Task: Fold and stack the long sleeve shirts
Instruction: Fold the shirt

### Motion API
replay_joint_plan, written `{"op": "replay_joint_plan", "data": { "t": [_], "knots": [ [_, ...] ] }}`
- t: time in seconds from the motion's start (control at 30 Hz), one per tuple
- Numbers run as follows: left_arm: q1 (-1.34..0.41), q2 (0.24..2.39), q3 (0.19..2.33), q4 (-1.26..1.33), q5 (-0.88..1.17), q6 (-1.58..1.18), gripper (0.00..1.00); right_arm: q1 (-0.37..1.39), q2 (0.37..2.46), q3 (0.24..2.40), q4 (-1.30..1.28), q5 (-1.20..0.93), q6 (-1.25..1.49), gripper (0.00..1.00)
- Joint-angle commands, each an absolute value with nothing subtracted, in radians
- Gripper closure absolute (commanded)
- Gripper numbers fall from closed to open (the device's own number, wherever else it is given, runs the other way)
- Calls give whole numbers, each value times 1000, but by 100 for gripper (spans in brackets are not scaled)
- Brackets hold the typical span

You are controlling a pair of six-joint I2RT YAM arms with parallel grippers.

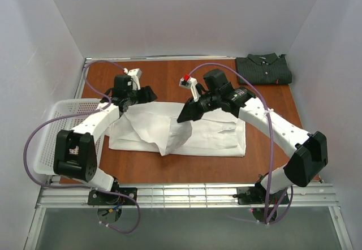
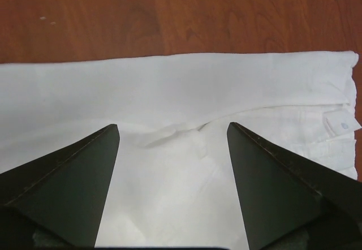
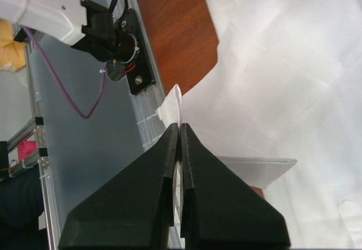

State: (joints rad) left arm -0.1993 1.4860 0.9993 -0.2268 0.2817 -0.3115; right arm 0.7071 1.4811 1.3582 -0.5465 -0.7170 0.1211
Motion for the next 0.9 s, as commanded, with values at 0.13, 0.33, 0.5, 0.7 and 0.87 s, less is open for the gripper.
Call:
{"op": "replay_joint_plan", "data": {
  "t": [0.13, 0.33, 0.5, 0.7, 0.87],
  "knots": [
    [-273, 1733, 1209, -251, 340, -322, 30, 914, 1431, 1310, -515, -796, 129, 99],
    [-304, 1903, 1292, -295, 414, -374, 35, 1068, 1416, 1238, -508, -776, 135, 99],
    [-325, 1989, 1331, -275, 425, -429, 37, 1121, 1414, 1183, -476, -762, 155, 99],
    [-325, 2081, 1364, -256, 365, -534, 38, 1195, 1440, 1157, -459, -772, 160, 99],
    [-324, 2131, 1374, -222, 380, -623, 39, 1258, 1468, 1169, -453, -791, 156, 99]
  ]
}}
